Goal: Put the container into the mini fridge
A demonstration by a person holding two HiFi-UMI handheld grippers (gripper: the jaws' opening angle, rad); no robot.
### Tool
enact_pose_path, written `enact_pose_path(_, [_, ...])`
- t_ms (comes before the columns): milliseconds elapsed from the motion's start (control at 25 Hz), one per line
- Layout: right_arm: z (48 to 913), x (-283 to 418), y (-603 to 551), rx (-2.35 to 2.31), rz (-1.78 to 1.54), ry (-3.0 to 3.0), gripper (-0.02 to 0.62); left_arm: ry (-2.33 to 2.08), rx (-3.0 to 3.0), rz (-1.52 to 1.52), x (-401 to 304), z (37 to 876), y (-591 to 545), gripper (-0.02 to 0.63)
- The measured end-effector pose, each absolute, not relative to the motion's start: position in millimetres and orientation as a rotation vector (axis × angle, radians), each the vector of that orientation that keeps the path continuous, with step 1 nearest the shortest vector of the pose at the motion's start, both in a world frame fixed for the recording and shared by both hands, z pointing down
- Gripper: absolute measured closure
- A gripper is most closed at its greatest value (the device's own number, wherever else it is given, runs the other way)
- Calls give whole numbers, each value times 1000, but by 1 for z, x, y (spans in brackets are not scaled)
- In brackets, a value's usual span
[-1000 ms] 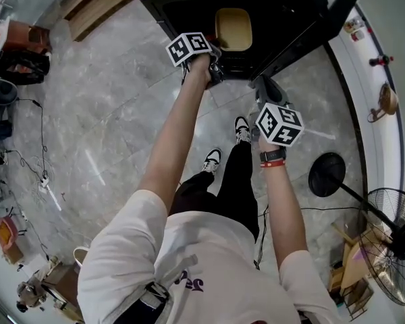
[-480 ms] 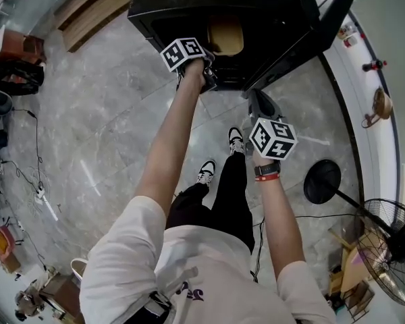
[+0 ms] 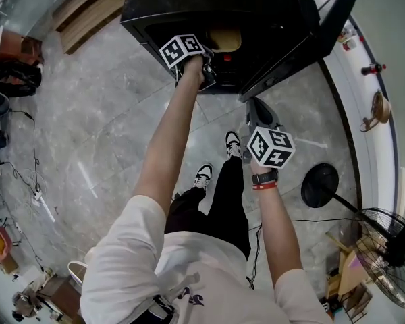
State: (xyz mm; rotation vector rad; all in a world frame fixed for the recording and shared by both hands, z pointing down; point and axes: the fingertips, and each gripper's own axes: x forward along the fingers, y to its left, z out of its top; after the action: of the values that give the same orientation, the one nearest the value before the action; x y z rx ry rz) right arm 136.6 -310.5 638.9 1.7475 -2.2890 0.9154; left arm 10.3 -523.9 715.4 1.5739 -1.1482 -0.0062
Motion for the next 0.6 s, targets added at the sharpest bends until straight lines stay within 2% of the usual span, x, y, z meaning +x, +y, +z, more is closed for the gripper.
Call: enact_pose_path(600, [652, 147, -305, 1741, 967, -2275, 581, -1203, 1594, 5, 21, 729, -554, 549])
